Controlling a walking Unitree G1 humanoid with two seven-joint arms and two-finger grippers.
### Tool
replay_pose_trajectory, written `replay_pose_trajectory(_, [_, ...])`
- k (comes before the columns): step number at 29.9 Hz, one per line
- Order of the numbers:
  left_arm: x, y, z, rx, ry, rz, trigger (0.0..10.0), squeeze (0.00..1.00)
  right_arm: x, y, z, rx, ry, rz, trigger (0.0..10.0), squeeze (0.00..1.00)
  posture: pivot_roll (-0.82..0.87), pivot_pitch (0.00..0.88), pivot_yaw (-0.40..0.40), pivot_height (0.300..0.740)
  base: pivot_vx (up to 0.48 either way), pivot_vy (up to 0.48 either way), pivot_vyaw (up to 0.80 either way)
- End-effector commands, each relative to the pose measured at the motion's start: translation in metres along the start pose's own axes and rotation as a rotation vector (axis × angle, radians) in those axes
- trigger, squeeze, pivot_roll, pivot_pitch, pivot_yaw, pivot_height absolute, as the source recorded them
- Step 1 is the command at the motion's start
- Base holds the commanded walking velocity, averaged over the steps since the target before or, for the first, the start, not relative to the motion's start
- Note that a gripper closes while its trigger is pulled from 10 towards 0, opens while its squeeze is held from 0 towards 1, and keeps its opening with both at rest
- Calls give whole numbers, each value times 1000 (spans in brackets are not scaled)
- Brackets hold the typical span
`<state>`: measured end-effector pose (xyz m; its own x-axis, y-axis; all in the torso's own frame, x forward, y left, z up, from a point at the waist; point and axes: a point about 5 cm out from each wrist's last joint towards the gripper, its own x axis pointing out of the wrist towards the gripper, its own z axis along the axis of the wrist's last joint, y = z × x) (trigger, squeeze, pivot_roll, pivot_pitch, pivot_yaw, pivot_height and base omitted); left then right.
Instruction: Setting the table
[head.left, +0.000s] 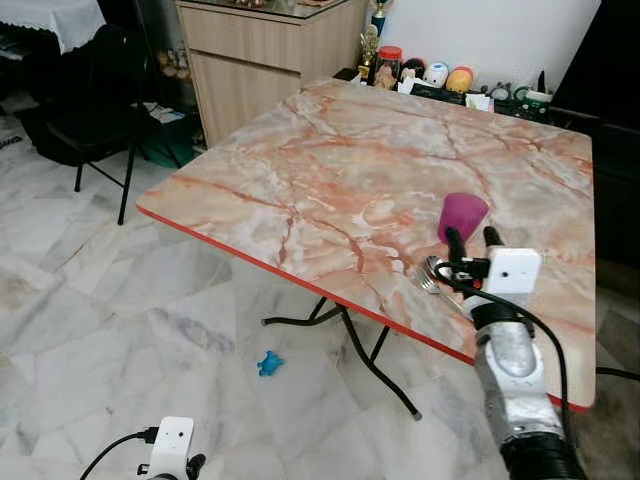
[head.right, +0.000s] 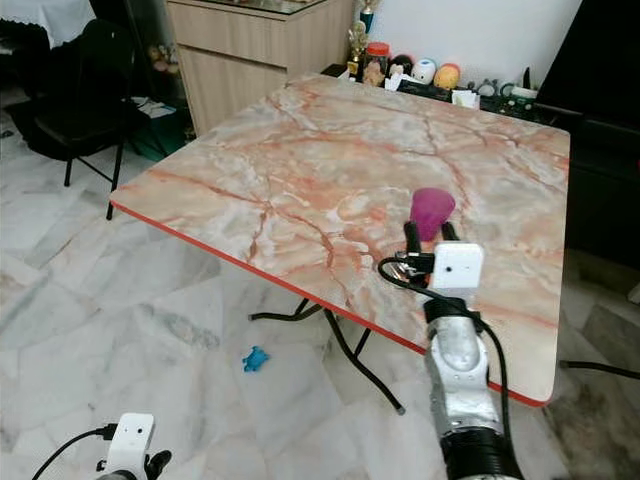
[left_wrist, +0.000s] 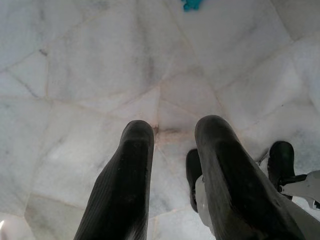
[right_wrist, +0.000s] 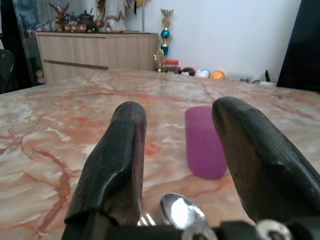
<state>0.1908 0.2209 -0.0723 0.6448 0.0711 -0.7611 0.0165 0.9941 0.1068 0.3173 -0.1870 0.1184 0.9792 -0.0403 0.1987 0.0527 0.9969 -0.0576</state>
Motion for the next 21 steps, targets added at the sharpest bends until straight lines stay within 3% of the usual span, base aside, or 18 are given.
replay_pose_trajectory(1, [0,-1,-2,25,13,-9,10000,0,0,-1,1,15,4,-23,10000,0,121,0,-32,728,0,0,-756])
replay_pose_trajectory(17, [0,0,0,-14,-7,-4,10000,0,4,7,5,35,-12,-10,10000,0,126,0,-39,728,0,0,-745])
replay_pose_trajectory(21, [0,0,0,-12,-11,0,10000,0,4,8,7,32,-28,-4,10000,0,127,0,-39,728,276,0,0])
